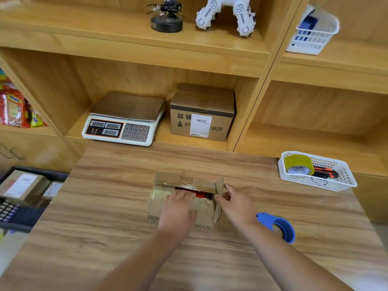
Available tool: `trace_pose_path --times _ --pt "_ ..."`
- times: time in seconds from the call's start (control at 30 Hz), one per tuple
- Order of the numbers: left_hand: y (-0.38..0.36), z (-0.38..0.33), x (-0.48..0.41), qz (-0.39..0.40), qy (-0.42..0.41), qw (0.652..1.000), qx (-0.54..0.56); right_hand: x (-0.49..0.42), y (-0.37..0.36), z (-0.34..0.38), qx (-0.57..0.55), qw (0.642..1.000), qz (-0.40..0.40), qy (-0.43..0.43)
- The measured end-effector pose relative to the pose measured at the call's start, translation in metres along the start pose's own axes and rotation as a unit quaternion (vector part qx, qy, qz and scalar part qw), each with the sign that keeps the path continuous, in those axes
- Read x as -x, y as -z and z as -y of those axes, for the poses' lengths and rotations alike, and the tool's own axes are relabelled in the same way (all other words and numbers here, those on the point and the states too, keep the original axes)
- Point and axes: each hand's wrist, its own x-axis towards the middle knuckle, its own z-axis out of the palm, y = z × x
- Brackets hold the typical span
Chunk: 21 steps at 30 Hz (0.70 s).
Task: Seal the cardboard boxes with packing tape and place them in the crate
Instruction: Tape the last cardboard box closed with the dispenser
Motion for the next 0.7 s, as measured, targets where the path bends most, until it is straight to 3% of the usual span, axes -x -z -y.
trace_pose_path --times 0.2,0.47,0.7 --pt "0.012 0.017 -0.002 0.029 -0.033 0.994 -0.097 0.007 -0.002 0.002 0.001 1.0 -0.03 -0.003" --pt "0.025 0.016 0.025 -0.08 -0.063 0.995 0.018 0.009 -0.002 0.001 -0.007 0.999 -0.042 -0.022" --pt "0.03 0.015 0.033 -0.017 -0.033 0.997 0.066 0.02 -0.012 0.013 0.007 0.999 -0.023 -0.024"
